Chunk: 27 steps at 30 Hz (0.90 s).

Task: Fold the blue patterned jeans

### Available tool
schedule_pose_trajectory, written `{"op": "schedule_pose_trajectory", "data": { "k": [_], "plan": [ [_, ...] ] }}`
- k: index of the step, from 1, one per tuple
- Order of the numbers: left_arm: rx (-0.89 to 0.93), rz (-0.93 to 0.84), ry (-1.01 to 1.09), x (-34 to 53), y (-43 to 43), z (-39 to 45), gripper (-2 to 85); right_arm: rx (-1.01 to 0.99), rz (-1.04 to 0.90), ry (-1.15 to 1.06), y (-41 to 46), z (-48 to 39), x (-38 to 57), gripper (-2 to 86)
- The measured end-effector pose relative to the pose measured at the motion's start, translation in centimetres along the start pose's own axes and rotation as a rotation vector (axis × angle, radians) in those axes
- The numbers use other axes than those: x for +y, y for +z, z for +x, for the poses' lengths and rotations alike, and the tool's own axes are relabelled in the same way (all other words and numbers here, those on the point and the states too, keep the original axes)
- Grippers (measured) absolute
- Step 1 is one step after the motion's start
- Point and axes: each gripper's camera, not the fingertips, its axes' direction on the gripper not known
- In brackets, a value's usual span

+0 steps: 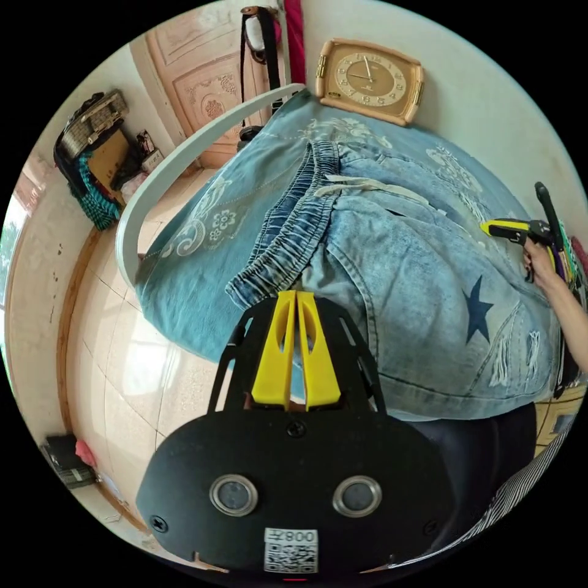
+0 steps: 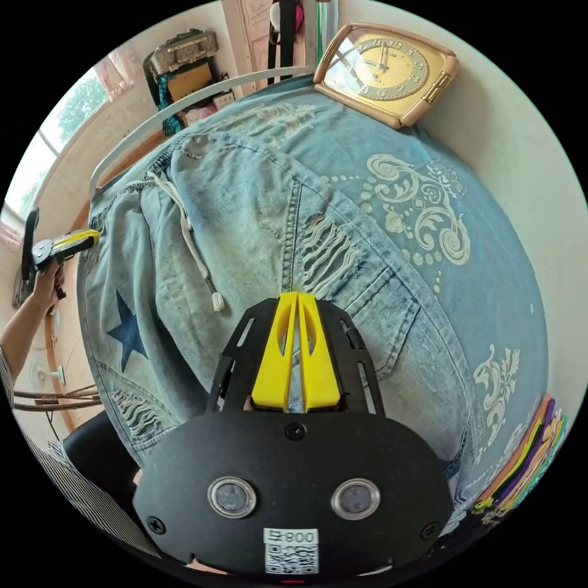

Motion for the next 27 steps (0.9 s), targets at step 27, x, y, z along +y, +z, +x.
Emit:
{"op": "schedule_pose_trajectory", "data": {
  "k": [27],
  "plan": [
    [-0.046, 0.012, 0.172, -18.9, 3.9, 9.6, 0.2, 0.079, 0.057, 0.216, -1.2, 6.4, 1.0, -0.1]
  ]
}}
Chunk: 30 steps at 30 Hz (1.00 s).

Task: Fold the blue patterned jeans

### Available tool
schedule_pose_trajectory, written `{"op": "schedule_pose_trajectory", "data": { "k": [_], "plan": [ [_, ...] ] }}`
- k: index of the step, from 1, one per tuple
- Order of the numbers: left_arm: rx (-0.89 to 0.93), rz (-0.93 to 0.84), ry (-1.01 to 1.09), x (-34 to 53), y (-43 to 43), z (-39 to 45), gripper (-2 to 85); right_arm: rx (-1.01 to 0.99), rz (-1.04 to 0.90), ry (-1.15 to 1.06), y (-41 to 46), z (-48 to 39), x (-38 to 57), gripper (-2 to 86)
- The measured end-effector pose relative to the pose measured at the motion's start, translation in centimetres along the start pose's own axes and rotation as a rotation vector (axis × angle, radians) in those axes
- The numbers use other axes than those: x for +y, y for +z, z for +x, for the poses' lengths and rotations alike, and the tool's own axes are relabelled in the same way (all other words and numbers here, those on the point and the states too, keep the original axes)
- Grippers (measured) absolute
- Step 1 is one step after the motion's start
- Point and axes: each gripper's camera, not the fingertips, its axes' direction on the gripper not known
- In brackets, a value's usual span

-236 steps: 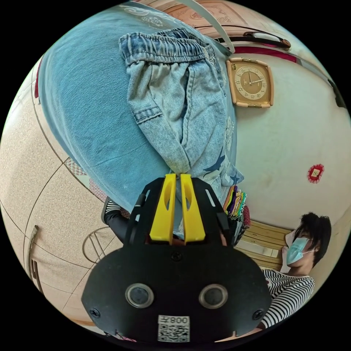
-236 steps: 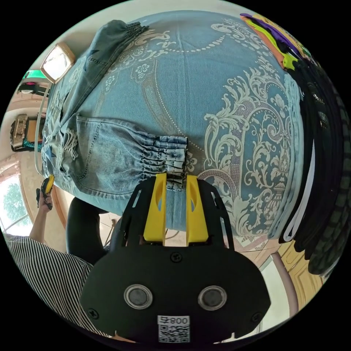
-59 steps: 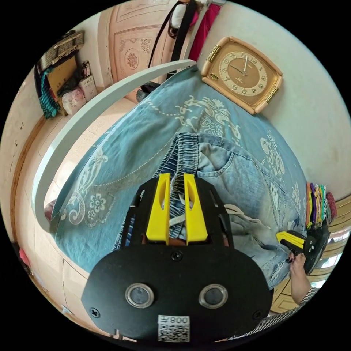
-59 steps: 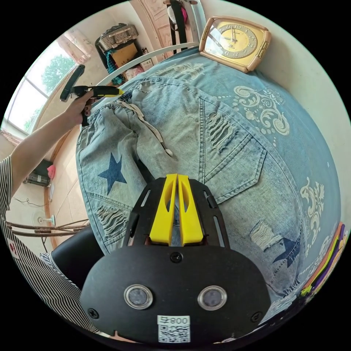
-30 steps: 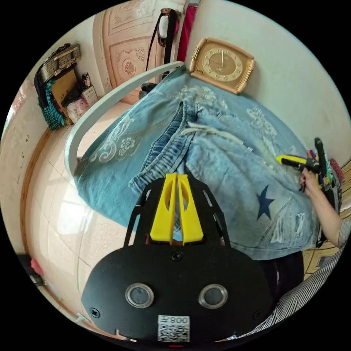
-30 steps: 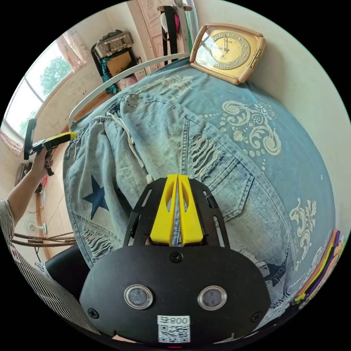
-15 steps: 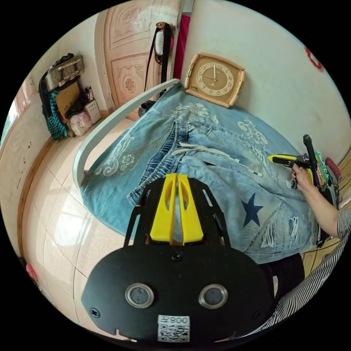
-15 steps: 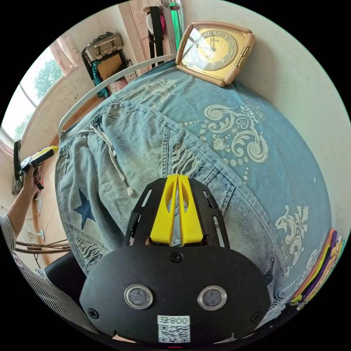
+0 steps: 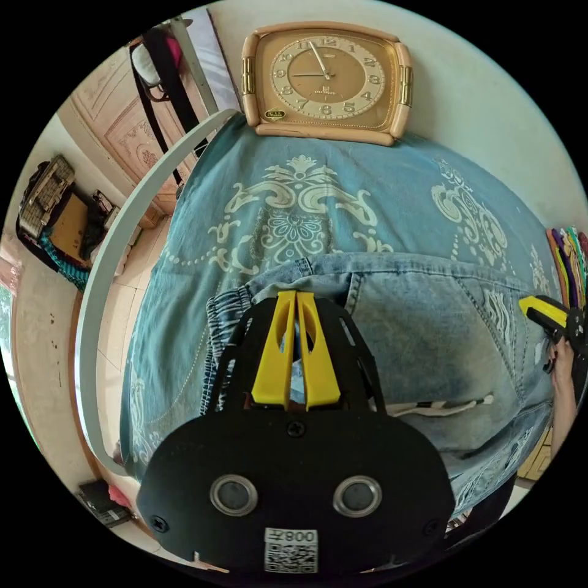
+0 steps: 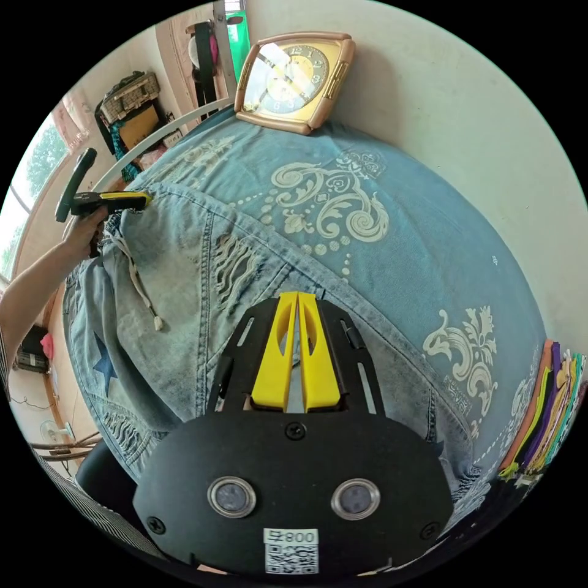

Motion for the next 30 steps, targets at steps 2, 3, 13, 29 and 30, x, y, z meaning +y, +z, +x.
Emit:
{"op": "schedule_pose_trajectory", "data": {
  "k": [2, 3, 13, 29, 30],
  "plan": [
    [0.030, -0.013, -0.020, -0.9, 0.2, -0.4, 0.1, -0.002, -0.023, -0.010, 0.9, 0.6, -0.1, -0.2],
    [0.051, -0.014, -0.033, -1.3, 0.3, -0.7, 0.1, -0.007, -0.009, -0.022, 0.8, 0.9, -0.2, -0.2],
    [0.073, 0.096, -0.059, -0.8, -1.4, -1.3, 0.0, 0.011, -0.004, -0.012, 0.7, 2.2, -0.1, 0.0],
    [0.304, 0.108, 0.011, 8.0, -6.8, -3.7, 0.1, -0.160, 0.086, 0.007, -4.1, 4.7, 6.1, 0.0],
    [0.297, 0.096, 0.007, 9.5, -6.7, -3.5, 0.1, -0.168, 0.075, -0.011, -4.4, 4.3, 7.6, 0.0]
  ]
}}
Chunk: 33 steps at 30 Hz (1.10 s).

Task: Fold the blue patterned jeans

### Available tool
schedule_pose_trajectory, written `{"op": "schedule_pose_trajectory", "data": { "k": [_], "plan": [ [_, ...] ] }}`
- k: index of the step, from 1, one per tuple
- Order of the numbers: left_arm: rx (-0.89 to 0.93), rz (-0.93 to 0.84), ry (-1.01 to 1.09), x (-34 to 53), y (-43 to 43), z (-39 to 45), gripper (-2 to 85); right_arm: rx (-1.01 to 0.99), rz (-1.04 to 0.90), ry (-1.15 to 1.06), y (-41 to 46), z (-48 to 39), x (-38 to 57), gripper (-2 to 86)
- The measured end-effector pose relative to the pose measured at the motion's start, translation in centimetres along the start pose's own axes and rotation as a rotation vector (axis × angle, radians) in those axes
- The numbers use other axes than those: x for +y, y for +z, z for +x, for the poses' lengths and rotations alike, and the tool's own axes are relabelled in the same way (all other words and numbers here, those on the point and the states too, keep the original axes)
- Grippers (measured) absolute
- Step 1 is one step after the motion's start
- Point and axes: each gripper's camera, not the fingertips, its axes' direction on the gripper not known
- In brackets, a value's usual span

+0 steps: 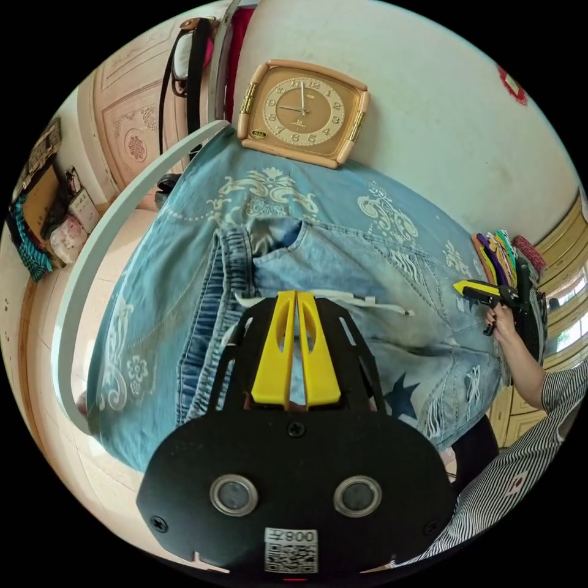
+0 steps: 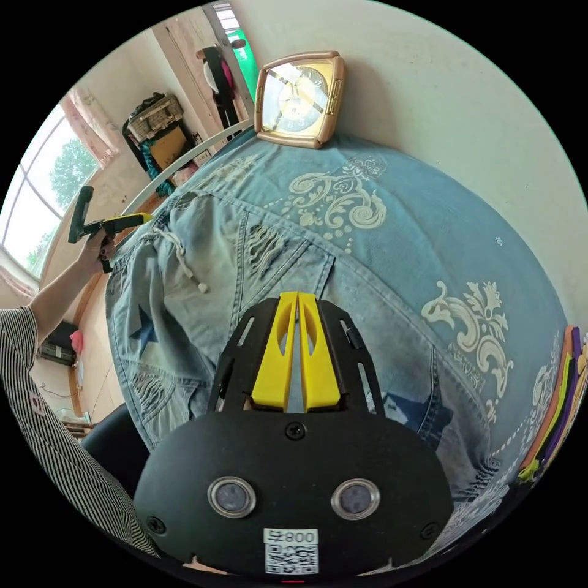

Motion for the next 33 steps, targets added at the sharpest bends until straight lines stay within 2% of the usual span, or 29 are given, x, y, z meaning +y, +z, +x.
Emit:
{"op": "schedule_pose_trajectory", "data": {
  "k": [2, 4, 7, 11, 14, 17, 20, 23, 26, 28, 33],
  "plan": [
    [-0.035, -0.077, -0.025, 1.5, 0.9, -0.3, 0.1, 0.059, -0.059, -0.003, 0.7, -0.5, 1.8, 0.0],
    [-0.032, -0.065, -0.047, 2.4, 0.7, -0.7, 0.1, 0.119, -0.135, 0.029, 2.5, 0.2, 2.9, -0.1],
    [0.002, 0.019, -0.181, 3.5, -2.0, -1.6, 0.1, 0.088, -0.143, 0.116, 1.6, 1.4, 2.6, 0.0],
    [-0.059, 0.071, -0.237, 6.2, -5.4, -1.8, 0.1, 0.055, -0.046, 0.037, -1.9, -1.4, 3.5, 0.0],
    [-0.083, 0.015, -0.282, 8.1, -5.6, -2.0, 0.1, -0.079, -0.040, -0.043, -3.3, -5.4, 6.1, 0.0],
    [-0.132, -0.152, -0.325, 8.7, -3.5, -2.6, 0.1, -0.141, -0.156, -0.118, -1.8, -9.7, 9.4, 0.0],
    [-0.132, -0.179, -0.363, 8.5, -3.4, -2.8, 0.1, -0.196, -0.292, -0.142, 0.9, -12.3, 12.2, 0.1],
    [-0.172, -0.148, -0.299, 7.6, -4.9, -1.3, 0.1, -0.151, -0.321, -0.134, 1.0, -12.9, 13.1, 0.1],
    [-0.169, -0.236, -0.271, 7.2, -4.1, -0.5, 0.1, -0.191, -0.255, -0.131, -0.6, -13.0, 13.2, 0.1],
    [-0.161, -0.284, -0.285, 7.0, -3.4, -0.4, 0.1, -0.151, -0.343, -0.138, 0.9, -13.0, 13.8, 0.0],
    [-0.064, -0.122, -0.236, 4.2, -5.7, 1.5, 0.3, -0.220, -0.332, -0.057, 0.8, -11.4, 13.6, 0.1]
  ]
}}
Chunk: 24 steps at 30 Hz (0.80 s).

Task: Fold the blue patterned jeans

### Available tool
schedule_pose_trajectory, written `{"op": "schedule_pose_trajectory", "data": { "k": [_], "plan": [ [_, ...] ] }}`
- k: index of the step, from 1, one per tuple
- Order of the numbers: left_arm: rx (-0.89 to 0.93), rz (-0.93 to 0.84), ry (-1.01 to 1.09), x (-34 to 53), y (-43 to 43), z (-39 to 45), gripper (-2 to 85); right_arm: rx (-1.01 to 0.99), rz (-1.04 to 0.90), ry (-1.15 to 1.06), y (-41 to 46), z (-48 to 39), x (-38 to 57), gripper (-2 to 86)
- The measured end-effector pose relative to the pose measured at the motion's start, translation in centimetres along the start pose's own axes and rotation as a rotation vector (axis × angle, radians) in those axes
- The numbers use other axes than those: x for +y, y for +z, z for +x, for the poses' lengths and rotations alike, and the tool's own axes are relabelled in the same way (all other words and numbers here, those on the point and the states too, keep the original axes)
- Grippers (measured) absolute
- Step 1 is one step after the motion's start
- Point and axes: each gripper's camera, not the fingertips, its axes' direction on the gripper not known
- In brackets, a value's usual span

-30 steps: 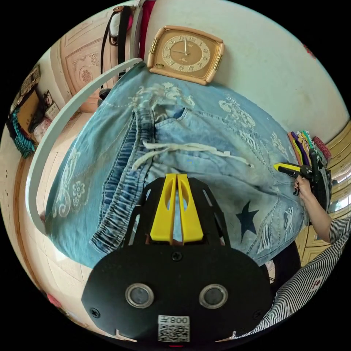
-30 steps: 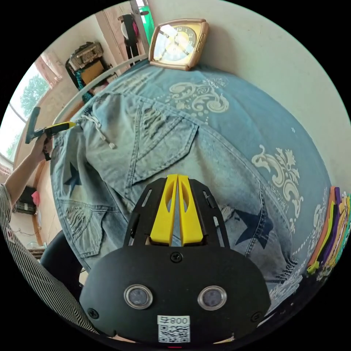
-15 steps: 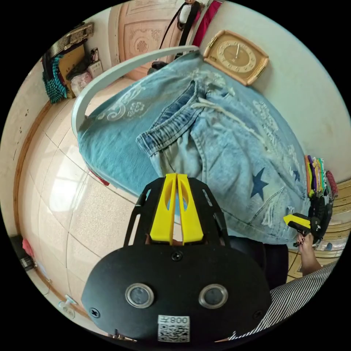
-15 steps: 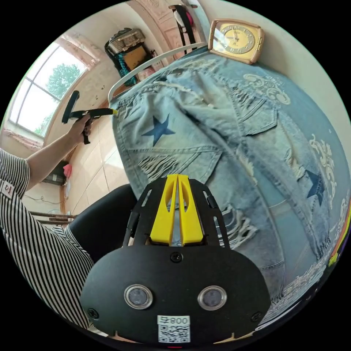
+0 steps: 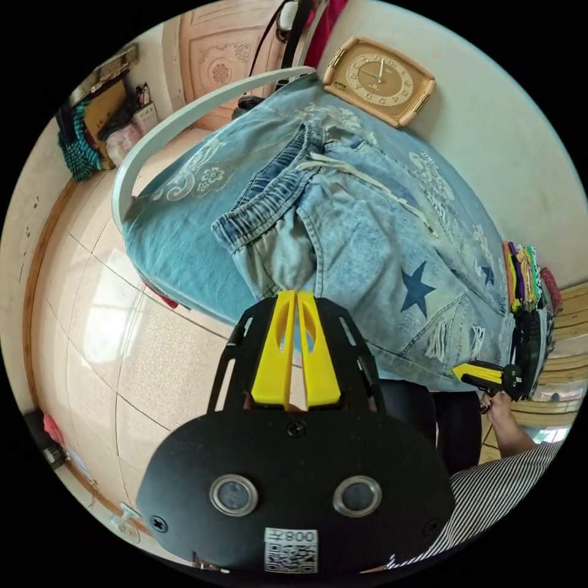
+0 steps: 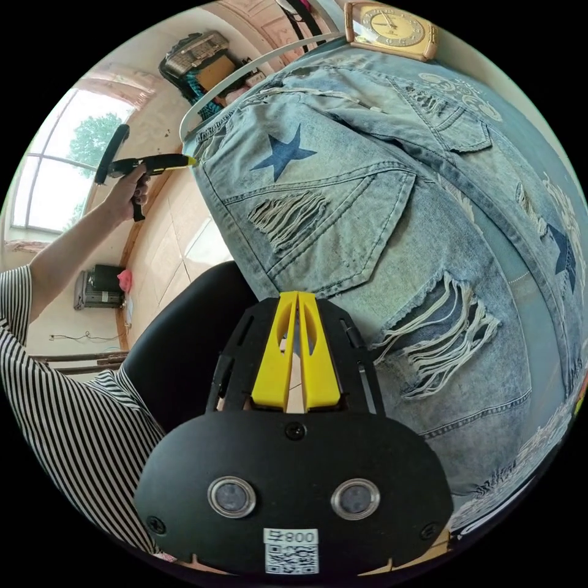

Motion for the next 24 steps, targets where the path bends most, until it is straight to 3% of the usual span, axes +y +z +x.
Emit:
{"op": "schedule_pose_trajectory", "data": {
  "k": [8, 15, 24],
  "plan": [
    [0.096, 0.065, 0.123, -8.9, -0.2, 4.2, 1.2, -0.015, 0.145, 0.057, -4.0, 3.2, -2.0, 0.3],
    [-0.051, 0.034, 0.245, -19.4, 1.4, 9.2, 5.0, 0.043, 0.262, 0.061, -8.2, 8.3, -8.5, 2.3],
    [-0.237, -0.079, 0.398, -29.0, 3.8, 14.2, 10.0, 0.217, 0.267, -0.066, -9.8, 10.1, -19.8, 7.5]
  ]
}}
